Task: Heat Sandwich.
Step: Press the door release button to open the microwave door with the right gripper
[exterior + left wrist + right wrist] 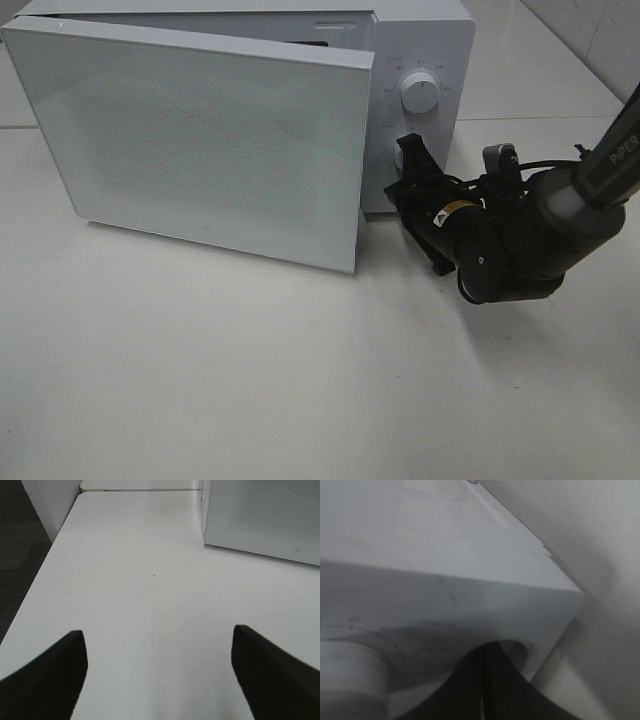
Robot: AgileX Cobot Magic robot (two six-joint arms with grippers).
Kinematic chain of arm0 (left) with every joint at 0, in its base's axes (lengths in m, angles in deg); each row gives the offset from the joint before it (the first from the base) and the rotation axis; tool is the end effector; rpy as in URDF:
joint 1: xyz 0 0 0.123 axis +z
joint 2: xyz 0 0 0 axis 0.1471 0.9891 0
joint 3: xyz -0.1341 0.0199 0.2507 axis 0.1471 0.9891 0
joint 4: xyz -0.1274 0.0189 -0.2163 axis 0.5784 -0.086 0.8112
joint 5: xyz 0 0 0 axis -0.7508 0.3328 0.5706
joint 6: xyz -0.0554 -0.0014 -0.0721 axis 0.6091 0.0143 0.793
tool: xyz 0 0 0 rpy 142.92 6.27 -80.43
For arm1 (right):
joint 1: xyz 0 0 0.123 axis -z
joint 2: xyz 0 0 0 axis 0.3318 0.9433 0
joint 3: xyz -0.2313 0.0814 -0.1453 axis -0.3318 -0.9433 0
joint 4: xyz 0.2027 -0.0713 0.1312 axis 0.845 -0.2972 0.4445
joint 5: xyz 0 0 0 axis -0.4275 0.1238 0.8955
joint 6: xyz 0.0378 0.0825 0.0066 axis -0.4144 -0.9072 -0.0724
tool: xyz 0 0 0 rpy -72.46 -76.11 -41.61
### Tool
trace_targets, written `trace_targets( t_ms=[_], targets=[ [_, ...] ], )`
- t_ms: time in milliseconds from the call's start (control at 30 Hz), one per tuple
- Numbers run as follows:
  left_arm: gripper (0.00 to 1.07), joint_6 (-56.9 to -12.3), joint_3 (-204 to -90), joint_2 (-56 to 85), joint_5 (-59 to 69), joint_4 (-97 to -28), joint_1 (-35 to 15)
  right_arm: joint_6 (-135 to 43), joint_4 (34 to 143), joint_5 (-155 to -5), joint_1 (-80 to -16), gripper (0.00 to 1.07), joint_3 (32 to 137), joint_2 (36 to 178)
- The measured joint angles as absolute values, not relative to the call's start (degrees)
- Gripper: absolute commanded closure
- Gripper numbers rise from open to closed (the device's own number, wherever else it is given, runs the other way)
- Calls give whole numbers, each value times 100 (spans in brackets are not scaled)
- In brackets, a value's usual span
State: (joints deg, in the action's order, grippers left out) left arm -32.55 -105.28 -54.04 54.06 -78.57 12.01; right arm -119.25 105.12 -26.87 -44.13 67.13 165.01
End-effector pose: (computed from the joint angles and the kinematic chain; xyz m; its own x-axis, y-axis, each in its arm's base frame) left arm -0.0045 0.0013 0.2765 -0.4501 0.0125 -0.8929 -0.0601 0.9972 0.0443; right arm 0.3584 0.1415 0.0716 -0.2466 0.9321 -0.2652 0.2024 0.3171 0.9265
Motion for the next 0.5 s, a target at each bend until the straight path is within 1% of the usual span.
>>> trace_targets(
  t_ms=[200, 500],
  targets=[
    [33, -3255, -10528, -5404, 5406, -7857, 1201, -12292, 10151, -2790, -4275, 106, 6713, 16496],
    [33, -3255, -10528, -5404, 5406, -7857, 1201, -12332, 10100, -2807, -4264, 106, 6713, 16496]
  ],
)
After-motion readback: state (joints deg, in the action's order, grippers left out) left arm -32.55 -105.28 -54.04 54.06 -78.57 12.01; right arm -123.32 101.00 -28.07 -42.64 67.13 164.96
